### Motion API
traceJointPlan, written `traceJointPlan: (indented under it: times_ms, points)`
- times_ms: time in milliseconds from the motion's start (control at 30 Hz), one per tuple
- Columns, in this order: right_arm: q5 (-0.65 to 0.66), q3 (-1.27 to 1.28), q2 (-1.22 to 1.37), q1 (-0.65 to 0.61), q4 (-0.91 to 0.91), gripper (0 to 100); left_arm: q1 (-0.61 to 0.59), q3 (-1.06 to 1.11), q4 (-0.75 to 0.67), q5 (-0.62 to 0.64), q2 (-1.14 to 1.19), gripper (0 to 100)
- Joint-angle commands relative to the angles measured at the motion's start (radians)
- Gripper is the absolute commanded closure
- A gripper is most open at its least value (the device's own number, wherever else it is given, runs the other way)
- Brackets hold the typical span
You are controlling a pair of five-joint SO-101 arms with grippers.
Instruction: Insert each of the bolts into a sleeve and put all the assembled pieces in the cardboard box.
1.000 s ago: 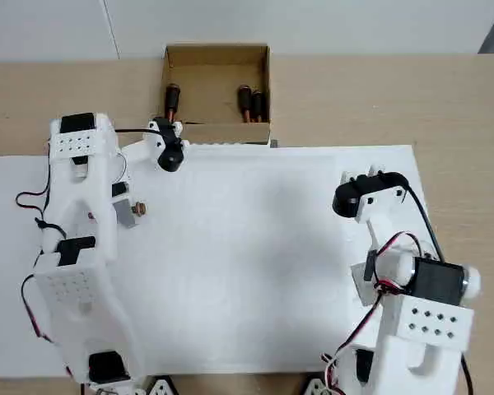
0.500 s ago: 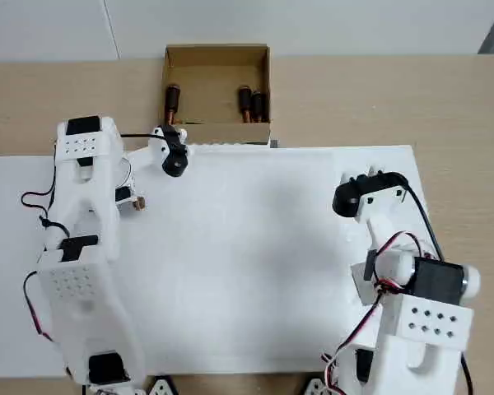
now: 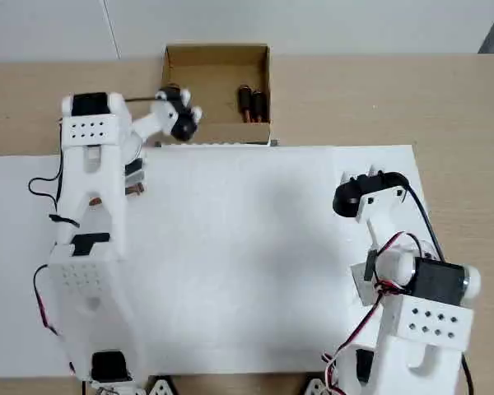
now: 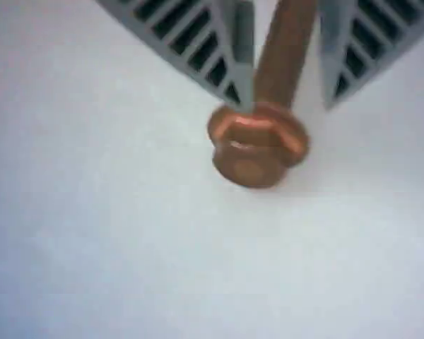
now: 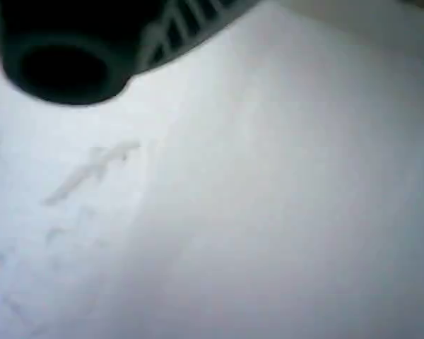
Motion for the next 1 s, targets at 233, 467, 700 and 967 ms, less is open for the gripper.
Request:
traceJointPlan:
  times_ms: [233, 467, 700, 967]
  points:
    - [-0.005, -0.103, -0.018, 0.010, 0.035, 99.5, 0.101, 0.094, 0.020, 0.115, -0.325, 95]
    - [-0.005, -0.098, -0.018, 0.010, 0.035, 99.4, 0.083, 0.104, -0.028, 0.114, -0.327, 94]
    - [-0.005, -0.098, -0.018, 0.004, 0.035, 99.5, 0.026, 0.110, -0.058, 0.063, -0.250, 94]
    - [-0.005, -0.097, -0.018, 0.004, 0.035, 99.4, -0.046, 0.081, -0.071, -0.061, -0.106, 91]
